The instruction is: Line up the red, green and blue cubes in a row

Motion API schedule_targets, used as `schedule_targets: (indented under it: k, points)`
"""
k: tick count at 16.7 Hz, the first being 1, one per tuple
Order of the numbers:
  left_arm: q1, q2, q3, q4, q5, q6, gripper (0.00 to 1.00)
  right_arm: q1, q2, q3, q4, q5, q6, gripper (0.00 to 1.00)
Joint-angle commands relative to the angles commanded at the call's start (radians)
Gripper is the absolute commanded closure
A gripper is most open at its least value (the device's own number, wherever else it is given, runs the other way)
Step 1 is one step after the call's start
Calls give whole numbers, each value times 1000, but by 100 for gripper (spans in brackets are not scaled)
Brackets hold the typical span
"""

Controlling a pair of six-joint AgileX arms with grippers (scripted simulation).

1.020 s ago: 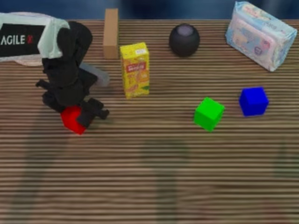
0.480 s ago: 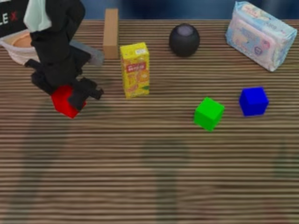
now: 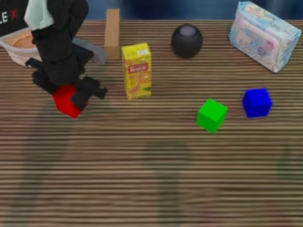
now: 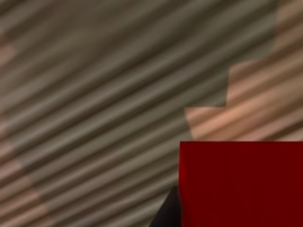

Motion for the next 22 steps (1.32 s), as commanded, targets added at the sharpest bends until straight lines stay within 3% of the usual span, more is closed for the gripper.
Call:
schedule_targets:
  k: [4, 11, 14, 17, 22]
  points:
    - [-83, -53, -59, 5, -5, -185, 100, 0, 0, 0, 0, 0, 0, 0]
    - [-293, -200, -238, 17, -17, -703, 100, 0, 0, 0, 0, 0, 0, 0]
    - [-365, -260, -301, 28, -22, -866, 100, 0, 0, 0, 0, 0, 0, 0]
    - [-400, -295, -332, 36, -25, -934, 100, 0, 0, 0, 0, 0, 0, 0]
    - [-398, -290, -333, 39, -25, -933, 100, 0, 0, 0, 0, 0, 0, 0]
